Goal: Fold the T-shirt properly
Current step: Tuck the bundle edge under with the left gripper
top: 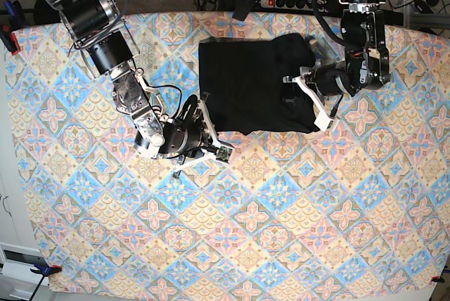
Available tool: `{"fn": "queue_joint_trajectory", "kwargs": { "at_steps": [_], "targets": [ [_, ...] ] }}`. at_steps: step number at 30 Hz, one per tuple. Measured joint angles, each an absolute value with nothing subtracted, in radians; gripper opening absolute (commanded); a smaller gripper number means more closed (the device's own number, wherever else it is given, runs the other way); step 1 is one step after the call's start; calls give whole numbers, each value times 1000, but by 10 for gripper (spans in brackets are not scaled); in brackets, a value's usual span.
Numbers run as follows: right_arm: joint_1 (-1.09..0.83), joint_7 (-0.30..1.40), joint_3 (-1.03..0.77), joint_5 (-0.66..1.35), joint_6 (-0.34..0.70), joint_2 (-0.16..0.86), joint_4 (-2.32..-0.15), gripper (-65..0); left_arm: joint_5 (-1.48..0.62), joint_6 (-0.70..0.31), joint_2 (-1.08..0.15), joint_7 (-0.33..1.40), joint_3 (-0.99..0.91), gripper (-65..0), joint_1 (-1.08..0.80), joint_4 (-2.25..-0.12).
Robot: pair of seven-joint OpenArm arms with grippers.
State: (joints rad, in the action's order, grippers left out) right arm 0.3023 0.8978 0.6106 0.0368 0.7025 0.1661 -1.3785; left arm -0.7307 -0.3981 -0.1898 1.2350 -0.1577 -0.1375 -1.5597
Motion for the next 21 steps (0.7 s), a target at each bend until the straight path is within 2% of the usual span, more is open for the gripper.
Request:
{"fn": "queue_joint_trajectory", "kwargs": {
  "at_steps": [3, 10, 21],
  "targets": [
    [302, 898, 610, 37, 702, 167, -1378, -610, -703, -401, -208, 1183, -154, -613, -145, -1560],
    [304, 898, 611, 37, 702, 167, -1378, -610, -683, -401, -229, 1182, -156, -487, -137, -1560],
    [302, 897, 610, 37, 702, 167, -1378, -610, -642, -400, -236, 1176, -159, -381, -113, -1678]
  ]
}}
